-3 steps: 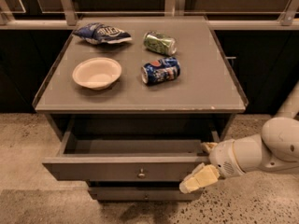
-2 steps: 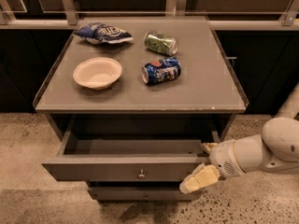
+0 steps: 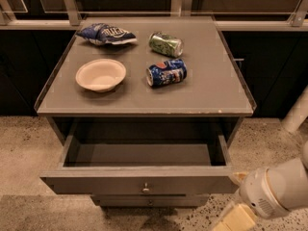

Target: Open top drawer

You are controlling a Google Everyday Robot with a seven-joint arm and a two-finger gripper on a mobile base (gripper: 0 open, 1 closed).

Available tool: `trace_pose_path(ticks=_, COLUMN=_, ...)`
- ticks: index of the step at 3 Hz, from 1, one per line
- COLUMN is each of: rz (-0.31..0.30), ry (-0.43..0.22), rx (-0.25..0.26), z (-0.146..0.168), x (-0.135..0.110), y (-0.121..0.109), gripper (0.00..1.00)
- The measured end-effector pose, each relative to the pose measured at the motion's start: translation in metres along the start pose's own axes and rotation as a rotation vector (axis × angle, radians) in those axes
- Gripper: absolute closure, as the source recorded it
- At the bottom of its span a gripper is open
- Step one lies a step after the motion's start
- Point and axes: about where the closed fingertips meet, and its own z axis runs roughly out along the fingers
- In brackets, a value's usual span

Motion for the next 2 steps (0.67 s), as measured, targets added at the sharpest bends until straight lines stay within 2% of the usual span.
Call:
trace_pose_path(ticks=1, rz=-0.012, ry=0.057, rx=0.017, z=-0.0218, x=0.0216, y=0.0195, gripper=0.0)
trace_pose_path(ticks=2, rz=-0.02, ry=0.045, rx=0.022, z=-0.0226, x=0.0146, y=0.0167, gripper=0.0)
